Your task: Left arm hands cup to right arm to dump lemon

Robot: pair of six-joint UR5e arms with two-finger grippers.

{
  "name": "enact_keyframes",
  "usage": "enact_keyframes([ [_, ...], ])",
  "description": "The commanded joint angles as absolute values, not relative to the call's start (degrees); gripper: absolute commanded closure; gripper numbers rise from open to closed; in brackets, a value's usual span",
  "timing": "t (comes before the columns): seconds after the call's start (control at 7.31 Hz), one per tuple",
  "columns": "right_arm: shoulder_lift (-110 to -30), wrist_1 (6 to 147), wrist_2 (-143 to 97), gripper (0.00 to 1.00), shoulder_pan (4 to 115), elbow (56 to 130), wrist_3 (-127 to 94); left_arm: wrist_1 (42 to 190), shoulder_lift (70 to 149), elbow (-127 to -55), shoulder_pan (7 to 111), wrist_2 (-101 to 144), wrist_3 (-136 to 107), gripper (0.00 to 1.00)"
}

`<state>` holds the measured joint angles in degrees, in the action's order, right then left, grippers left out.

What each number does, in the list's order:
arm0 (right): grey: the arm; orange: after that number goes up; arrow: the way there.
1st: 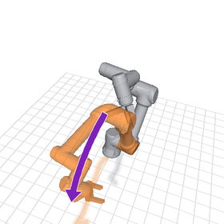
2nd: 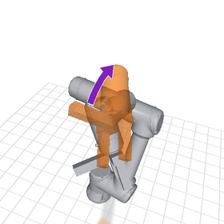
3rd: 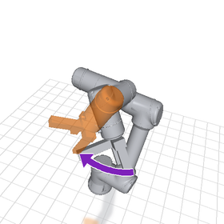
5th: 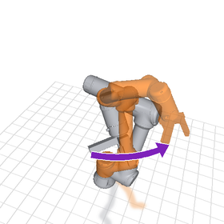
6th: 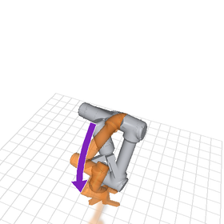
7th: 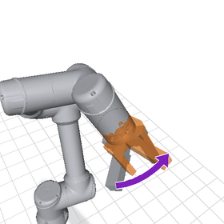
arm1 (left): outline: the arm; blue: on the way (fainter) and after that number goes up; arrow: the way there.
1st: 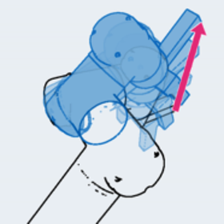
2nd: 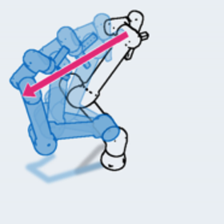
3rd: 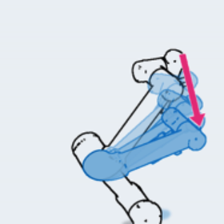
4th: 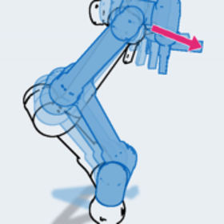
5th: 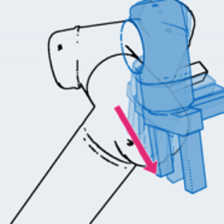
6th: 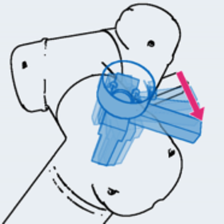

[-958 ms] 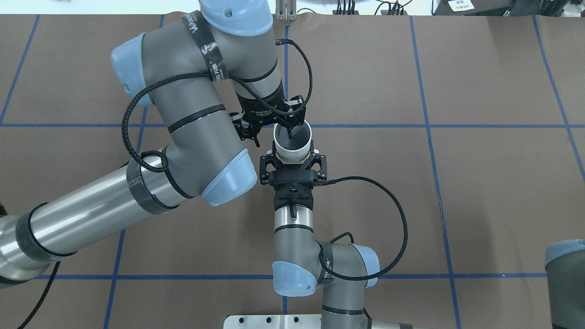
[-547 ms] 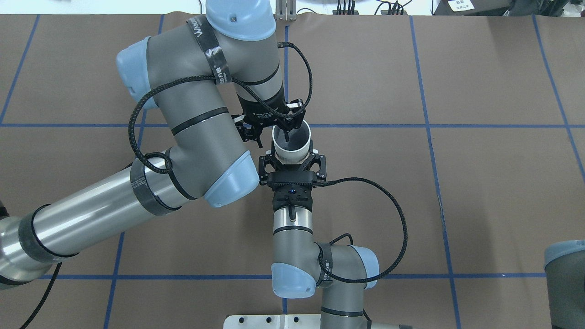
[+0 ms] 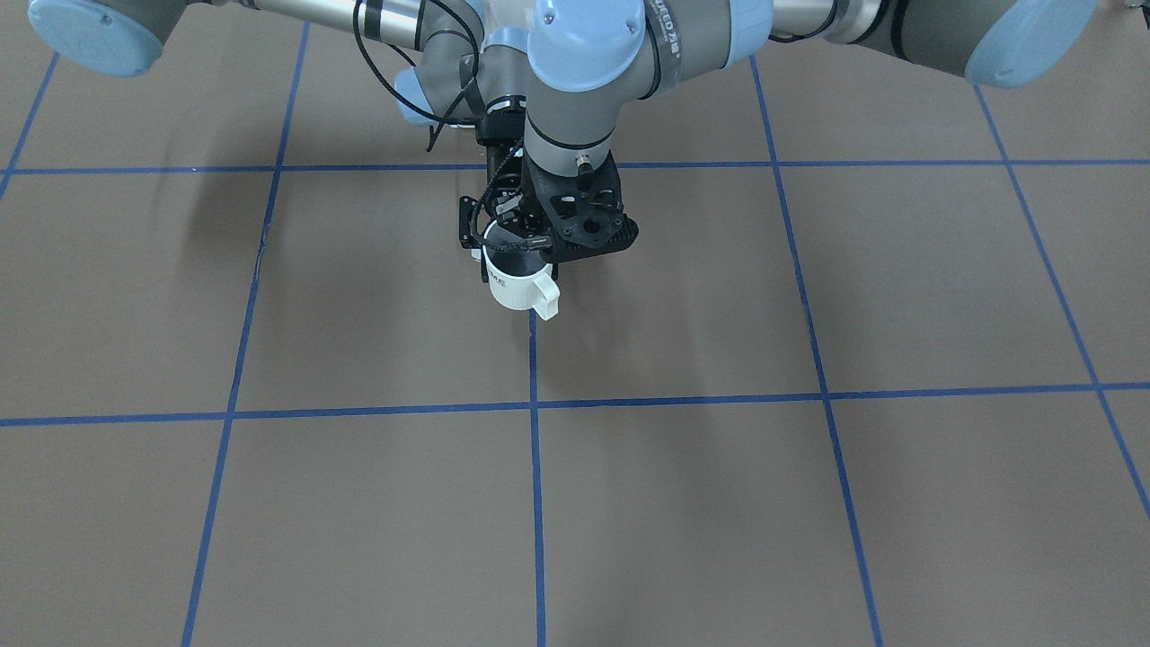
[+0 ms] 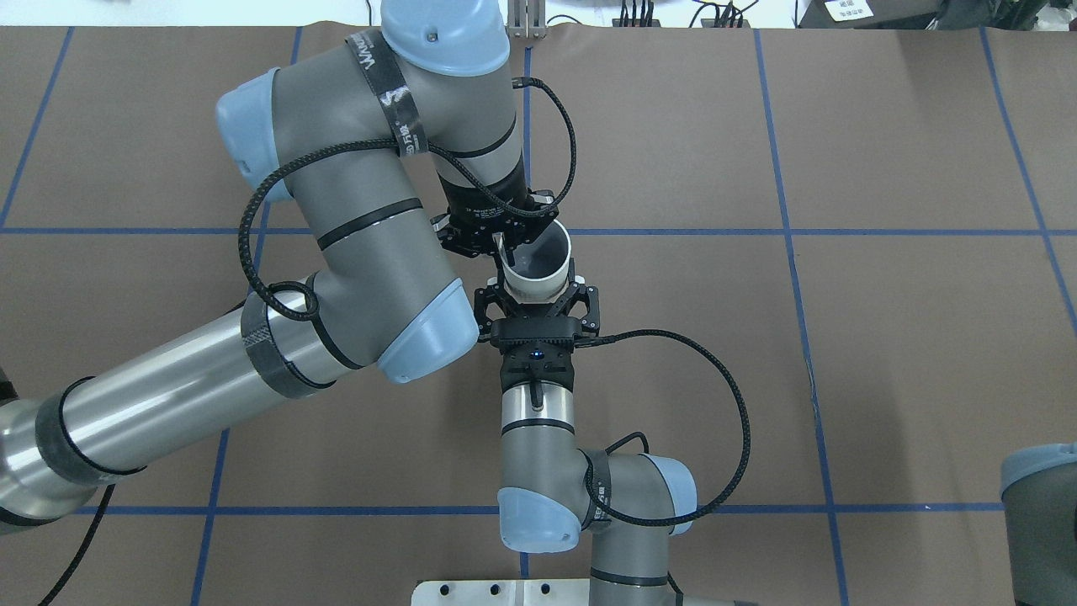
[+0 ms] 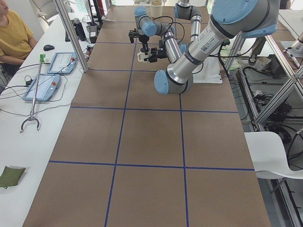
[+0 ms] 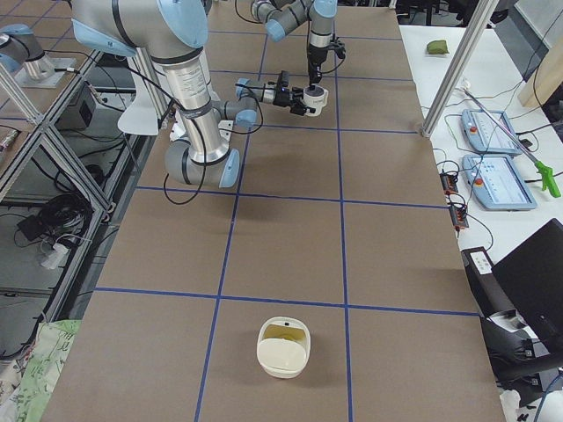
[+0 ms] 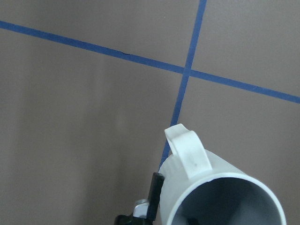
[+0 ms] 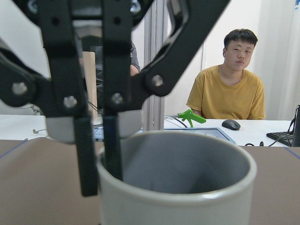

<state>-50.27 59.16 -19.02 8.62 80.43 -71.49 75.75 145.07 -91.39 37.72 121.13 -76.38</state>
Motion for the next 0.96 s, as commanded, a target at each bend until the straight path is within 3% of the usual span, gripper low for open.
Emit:
enact_keyframes([
  [0.0,-50.97,58.71,-19.51,0.01,8.35,81.47,-70.50,75.76,145.19,-91.41,37.79,121.11,-76.38,1.00],
  [0.55,-53.08,58.54,-20.03,0.00,5.89,80.77,-70.84,75.67,147.29,-92.55,41.20,121.81,-76.29,1.00],
  [0.82,-53.79,57.92,-29.98,0.00,8.76,82.69,-70.67,75.50,145.39,-98.32,46.30,122.08,-75.16,1.00],
])
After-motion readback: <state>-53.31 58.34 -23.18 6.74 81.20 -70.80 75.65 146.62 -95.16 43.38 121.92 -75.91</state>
